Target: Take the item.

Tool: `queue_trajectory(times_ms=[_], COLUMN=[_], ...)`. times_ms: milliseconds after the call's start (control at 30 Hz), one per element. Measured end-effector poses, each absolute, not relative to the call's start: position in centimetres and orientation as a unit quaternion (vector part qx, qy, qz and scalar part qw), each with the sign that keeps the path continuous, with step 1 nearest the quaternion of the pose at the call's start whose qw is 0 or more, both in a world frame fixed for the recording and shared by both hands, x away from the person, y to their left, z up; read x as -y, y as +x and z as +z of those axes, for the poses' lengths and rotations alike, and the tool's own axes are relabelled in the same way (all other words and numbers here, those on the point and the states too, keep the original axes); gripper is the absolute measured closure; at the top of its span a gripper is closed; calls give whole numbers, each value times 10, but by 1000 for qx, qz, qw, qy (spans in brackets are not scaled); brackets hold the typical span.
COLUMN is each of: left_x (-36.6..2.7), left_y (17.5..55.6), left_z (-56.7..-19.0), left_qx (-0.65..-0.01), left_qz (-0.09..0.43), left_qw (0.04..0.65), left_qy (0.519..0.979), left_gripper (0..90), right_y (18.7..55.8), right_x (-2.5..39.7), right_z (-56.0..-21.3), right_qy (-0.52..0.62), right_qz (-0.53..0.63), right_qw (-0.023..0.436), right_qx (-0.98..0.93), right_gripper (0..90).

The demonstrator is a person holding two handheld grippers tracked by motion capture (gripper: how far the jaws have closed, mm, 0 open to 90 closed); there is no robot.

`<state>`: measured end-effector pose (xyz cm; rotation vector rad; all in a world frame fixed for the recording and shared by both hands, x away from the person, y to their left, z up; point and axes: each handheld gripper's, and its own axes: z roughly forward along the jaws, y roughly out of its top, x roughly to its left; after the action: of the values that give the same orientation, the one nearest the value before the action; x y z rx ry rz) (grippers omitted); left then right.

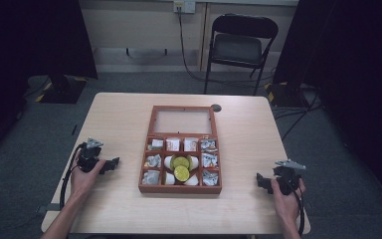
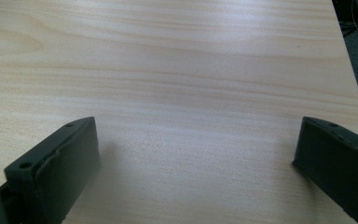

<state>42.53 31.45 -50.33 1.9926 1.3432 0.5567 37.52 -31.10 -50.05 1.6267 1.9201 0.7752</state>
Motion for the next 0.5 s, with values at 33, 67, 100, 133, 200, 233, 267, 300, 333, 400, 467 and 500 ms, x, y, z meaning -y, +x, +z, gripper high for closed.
queue_trajectory(times_ms=[33,67,100,133,200,233,267,300,333,400,467,500], left_x=[-314,-314,-314,-315,-315,-315,-314,-313,-311,-310,-307,-306], left_y=[424,422,421,420,419,419,419,418,418,417,416,415], left_z=[-502,-502,-501,-500,-498,-498,-497,-496,-495,-491,-487,-484], left_qx=[-511,-510,-507,-505,-510,-510,-510,-508,-508,-508,-509,-508], left_qz=[221,230,237,237,235,236,240,243,245,243,245,242], left_qw=[326,320,316,317,321,324,326,325,329,332,333,340], left_qy=[764,765,766,767,763,761,759,760,758,757,755,754], left_gripper=[173,168,155,160,163,165,168,170,176,187,210,216], right_y=[375,375,376,376,376,376,376,376,376,376,376,376], right_x=[311,311,311,311,312,312,312,312,312,312,312,312], right_z=[-500,-500,-500,-500,-500,-500,-500,-500,-500,-500,-500,-500], right_qy=[598,597,596,594,593,592,591,591,591,590,590,591], right_qz=[285,285,285,286,287,287,287,287,288,288,288,287], right_qw=[251,251,251,250,250,249,249,248,248,248,248,249], right_qx=[-706,-706,-707,-709,-710,-710,-711,-712,-712,-712,-712,-712], right_gripper=[0,0,0,0,0,0,0,0,0,0,0,0])
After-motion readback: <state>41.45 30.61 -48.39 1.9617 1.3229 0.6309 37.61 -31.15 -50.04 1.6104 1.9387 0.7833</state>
